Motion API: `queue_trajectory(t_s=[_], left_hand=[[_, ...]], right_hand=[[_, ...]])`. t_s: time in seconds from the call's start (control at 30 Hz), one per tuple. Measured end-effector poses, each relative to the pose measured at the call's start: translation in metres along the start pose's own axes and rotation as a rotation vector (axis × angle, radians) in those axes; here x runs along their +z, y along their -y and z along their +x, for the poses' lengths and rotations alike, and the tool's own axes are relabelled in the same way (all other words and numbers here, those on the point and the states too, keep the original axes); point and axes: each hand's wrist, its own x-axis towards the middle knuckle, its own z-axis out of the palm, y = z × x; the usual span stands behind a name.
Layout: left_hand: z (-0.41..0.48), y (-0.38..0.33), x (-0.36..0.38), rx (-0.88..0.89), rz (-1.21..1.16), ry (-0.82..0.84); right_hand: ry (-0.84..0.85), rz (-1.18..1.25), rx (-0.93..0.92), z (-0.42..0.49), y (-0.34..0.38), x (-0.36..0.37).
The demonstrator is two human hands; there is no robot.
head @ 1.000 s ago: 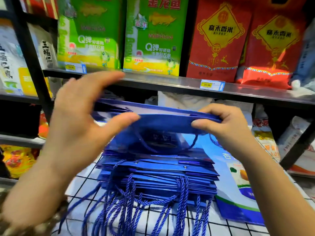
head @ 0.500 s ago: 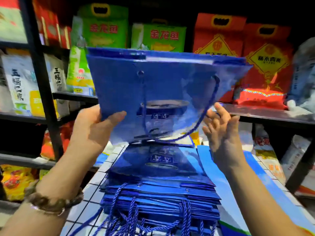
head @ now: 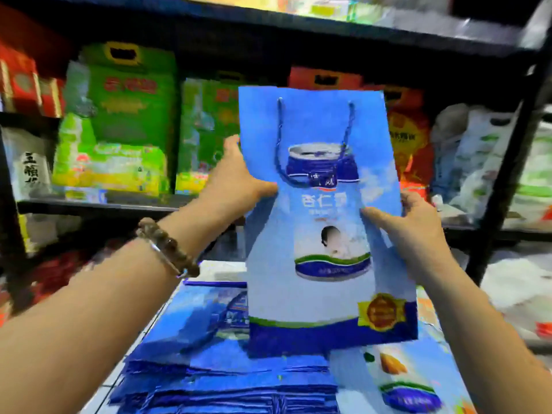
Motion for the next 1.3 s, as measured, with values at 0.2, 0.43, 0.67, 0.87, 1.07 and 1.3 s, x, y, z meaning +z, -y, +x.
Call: queue_trajectory(t_s=[0.2, 0.43, 0.67, 0.87, 1.07, 1.3], left_hand=[[0.02, 0.005, 0.085, -0.05, 0.051, 0.265], [-0.035, 0.067, 0.153, -0.121, 0.667, 0.795], [-0.059, 0.098, 0.188, 0.057, 1.081, 0.888], [-0.076, 0.101, 0.203, 0.25, 1.289, 0.942], [-0.075, 0.106, 0.204, 0.17, 1.027, 1.053], [-0.079, 0.11, 0.206, 0.086, 1.048, 1.217]], right_hand=[[-0.08, -0.399, 0.05, 0.011, -0.015, -0.065], [0.133, -0.96, 0.333, -0.015, -0.111, -0.079], [0.265, -1.015, 0.507, -0.045, -0.174, -0.053], [0.13, -1.062, 0.43, -0.056, -0.186, -0.042], [0.191, -1.305, 0.107, -0.053, -0.179, -0.027], [0.657, -1.131, 0.289, -0.056, -0.194, -0.002]])
